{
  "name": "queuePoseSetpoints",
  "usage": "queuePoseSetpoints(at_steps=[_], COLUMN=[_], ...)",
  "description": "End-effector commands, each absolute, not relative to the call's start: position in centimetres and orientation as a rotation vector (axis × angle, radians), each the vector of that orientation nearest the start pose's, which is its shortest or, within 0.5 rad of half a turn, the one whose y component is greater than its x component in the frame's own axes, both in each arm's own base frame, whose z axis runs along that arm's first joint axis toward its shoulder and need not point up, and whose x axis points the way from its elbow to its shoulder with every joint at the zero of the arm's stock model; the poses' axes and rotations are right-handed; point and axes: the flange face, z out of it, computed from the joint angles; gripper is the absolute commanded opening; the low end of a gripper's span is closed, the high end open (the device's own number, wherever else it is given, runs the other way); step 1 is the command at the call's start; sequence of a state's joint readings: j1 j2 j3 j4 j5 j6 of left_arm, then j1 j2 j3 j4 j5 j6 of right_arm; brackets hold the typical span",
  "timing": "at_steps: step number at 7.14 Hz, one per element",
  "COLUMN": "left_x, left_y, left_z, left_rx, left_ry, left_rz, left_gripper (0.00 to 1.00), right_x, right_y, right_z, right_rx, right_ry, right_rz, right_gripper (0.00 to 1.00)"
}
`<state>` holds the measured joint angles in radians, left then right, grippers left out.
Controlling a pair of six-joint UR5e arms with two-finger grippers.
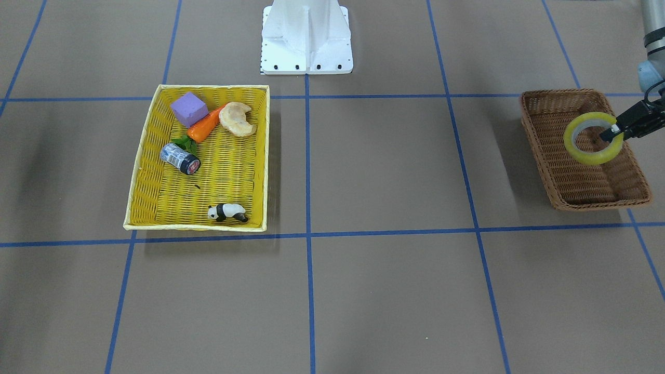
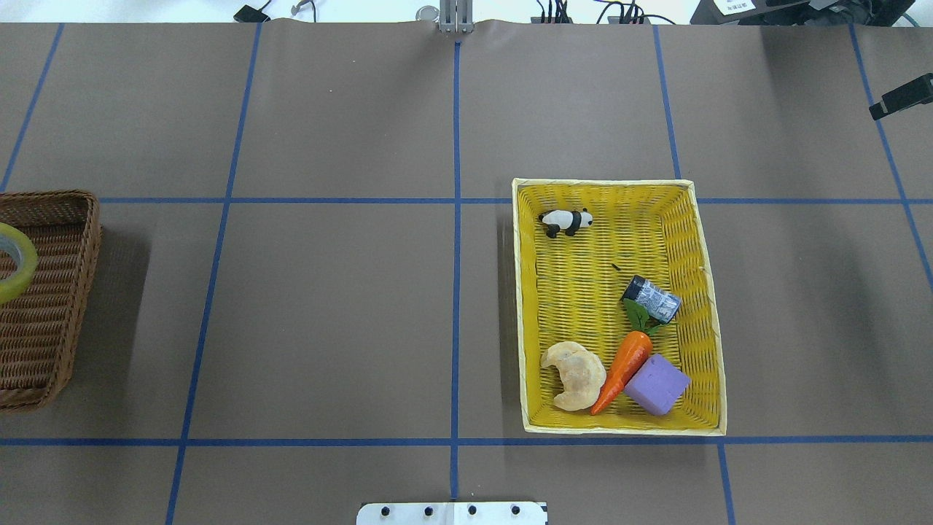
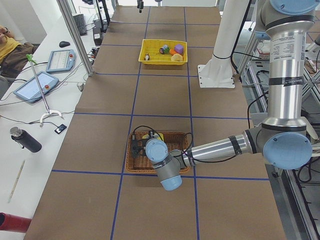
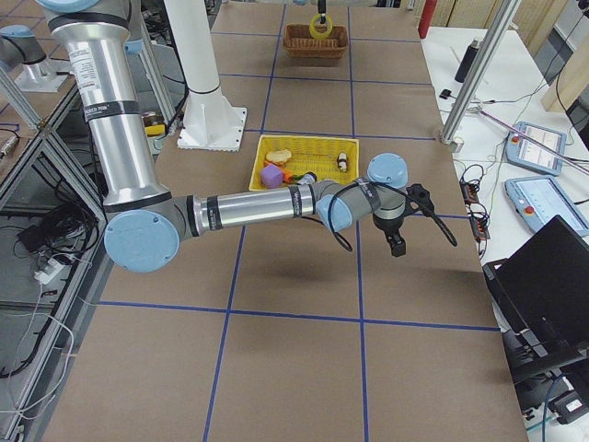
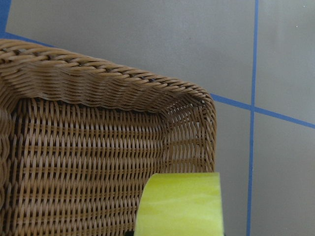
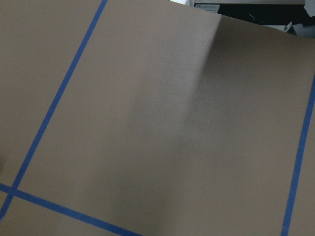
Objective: Move tape to another basket
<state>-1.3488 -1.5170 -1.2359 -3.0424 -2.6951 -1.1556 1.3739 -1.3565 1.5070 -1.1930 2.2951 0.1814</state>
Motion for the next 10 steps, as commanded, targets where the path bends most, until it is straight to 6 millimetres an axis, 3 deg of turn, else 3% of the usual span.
queuePoseSetpoints(at_steps=[1, 2, 3, 5, 7, 9, 10], left_x=[4.9, 4.8, 4.7, 4.6, 4.7, 2.7, -0.1], left_y=[-41.5, -41.0, -40.7, -40.1, -41.1, -44.9, -46.5], left_z=[69.2, 69.9, 70.6, 72.7, 72.4, 69.3, 67.9], left_rx=[0.144, 0.156, 0.174, 0.206, 0.218, 0.312, 0.397], left_ry=[1.370, 1.374, 1.371, 1.346, 1.346, 1.355, 1.347], left_rz=[-0.155, -0.144, -0.123, -0.063, -0.054, -0.074, -0.099], left_gripper=[0.56, 0.72, 0.99, 0.99, 0.99, 0.99, 0.99], right_x=[-4.9, -4.9, -4.9, -4.8, -4.9, -4.8, -4.8], right_y=[-60.1, -60.0, -60.0, -60.0, -60.0, -59.6, -59.5], right_z=[53.9, 54.1, 54.1, 54.2, 54.2, 54.9, 54.9], right_rx=[0.362, 0.359, 0.360, 0.358, 0.358, 0.339, 0.339], right_ry=[-0.783, -0.781, -0.780, -0.780, -0.783, -0.781, -0.781], right_rz=[-0.209, -0.207, -0.210, -0.207, -0.209, -0.199, -0.197], right_gripper=[1.00, 1.00, 1.00, 1.00, 1.00, 1.00, 1.00])
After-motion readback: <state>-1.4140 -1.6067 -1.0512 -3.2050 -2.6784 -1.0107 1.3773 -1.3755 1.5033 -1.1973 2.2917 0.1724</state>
